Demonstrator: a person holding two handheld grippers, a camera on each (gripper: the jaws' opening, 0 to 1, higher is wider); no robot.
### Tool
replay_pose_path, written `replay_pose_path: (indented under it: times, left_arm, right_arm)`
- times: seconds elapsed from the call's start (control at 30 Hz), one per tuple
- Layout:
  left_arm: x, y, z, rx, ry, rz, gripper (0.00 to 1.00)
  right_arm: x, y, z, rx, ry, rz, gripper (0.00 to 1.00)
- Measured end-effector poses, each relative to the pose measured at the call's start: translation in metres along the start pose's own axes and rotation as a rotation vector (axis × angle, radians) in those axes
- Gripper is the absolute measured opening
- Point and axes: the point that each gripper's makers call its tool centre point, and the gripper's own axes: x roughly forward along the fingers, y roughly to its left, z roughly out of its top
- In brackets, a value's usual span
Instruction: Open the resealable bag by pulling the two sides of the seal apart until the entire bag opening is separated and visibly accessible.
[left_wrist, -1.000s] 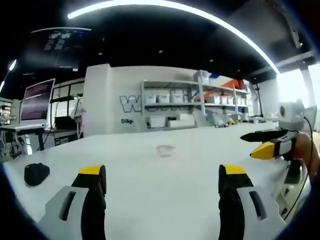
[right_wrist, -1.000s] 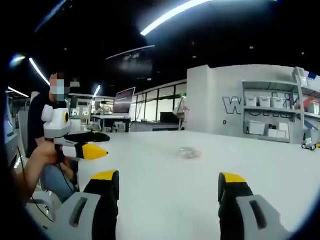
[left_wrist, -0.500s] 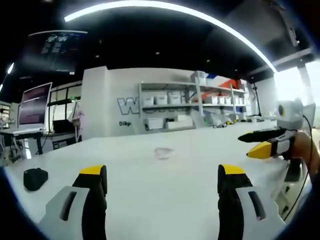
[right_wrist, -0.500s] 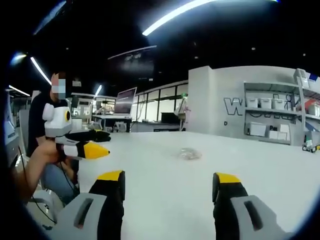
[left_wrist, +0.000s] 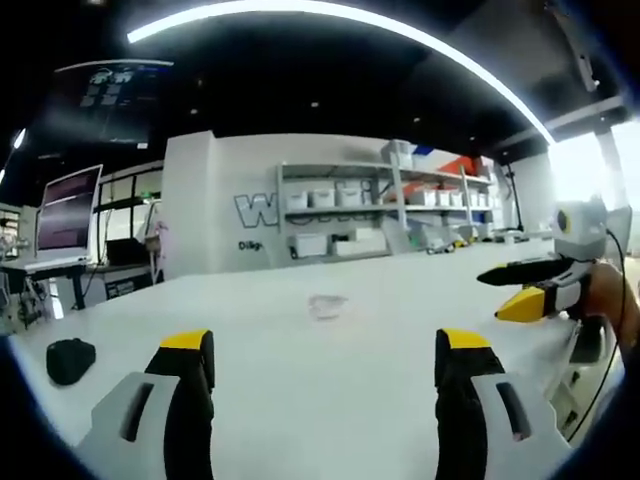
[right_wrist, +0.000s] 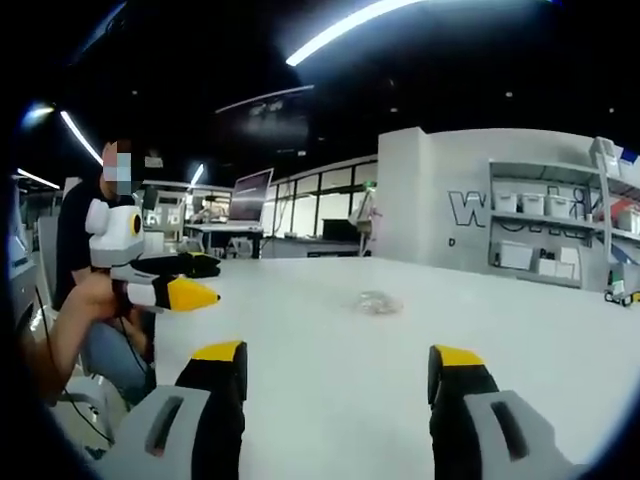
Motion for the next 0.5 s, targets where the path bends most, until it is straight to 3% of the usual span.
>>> replay_pose_path:
  times: [0.5]
  left_arm:
    - [0.002, 0.001, 0.003, 0.028, 0.025, -0.010, 0.89]
  right_arm:
    - [0.004, -0.013, 0.003, -0.059, 0.026, -0.032, 0.84]
